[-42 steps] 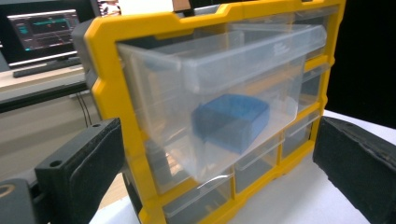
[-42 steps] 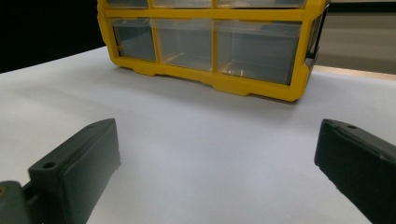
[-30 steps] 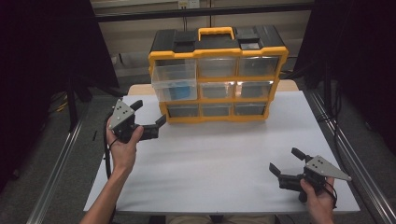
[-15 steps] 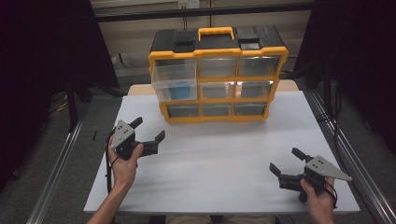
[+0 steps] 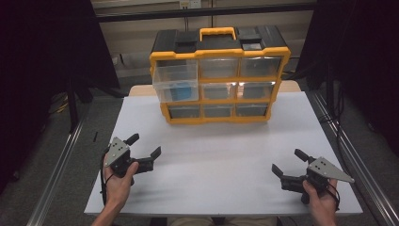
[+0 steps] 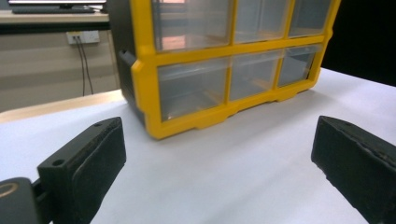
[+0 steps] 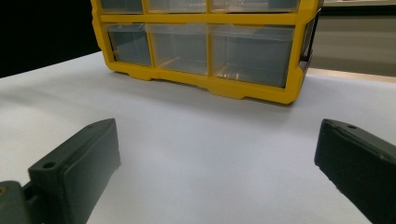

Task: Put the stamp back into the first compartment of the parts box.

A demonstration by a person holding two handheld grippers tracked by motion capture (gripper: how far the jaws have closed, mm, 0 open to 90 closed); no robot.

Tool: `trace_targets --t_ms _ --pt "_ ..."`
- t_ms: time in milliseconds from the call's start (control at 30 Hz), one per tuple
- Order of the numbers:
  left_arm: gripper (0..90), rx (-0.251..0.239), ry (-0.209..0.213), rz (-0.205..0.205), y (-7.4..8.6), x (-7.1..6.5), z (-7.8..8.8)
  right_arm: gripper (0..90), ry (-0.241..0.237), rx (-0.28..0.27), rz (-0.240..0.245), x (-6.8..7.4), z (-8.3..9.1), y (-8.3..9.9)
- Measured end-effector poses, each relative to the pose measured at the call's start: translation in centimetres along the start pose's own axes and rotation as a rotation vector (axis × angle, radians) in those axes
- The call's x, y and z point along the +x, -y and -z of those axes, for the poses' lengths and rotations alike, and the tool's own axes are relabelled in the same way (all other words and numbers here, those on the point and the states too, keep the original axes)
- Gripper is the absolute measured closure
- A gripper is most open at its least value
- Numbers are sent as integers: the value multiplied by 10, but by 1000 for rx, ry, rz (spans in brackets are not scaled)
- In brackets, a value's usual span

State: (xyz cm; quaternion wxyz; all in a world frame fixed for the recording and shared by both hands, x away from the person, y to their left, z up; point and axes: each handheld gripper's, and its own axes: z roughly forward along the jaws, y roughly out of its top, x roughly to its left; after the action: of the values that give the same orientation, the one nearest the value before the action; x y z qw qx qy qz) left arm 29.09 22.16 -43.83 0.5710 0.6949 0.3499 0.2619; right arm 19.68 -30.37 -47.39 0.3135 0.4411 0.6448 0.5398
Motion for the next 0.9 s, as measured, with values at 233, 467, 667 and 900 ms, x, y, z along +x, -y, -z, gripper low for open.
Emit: trace_targets --t_ms 233,467,667,900 --pt "33 27 -63 34 17 13 11 0 3 -5 1 0 1 0" --pt "33 18 -65 99 24 15 23 0 4 -8 -7 -1 3 0" --pt "33 61 -63 68 28 8 38 0 7 -11 -3 -2 3 0" --pt "33 68 -40 32 26 3 36 0 9 -7 -1 -1 3 0"
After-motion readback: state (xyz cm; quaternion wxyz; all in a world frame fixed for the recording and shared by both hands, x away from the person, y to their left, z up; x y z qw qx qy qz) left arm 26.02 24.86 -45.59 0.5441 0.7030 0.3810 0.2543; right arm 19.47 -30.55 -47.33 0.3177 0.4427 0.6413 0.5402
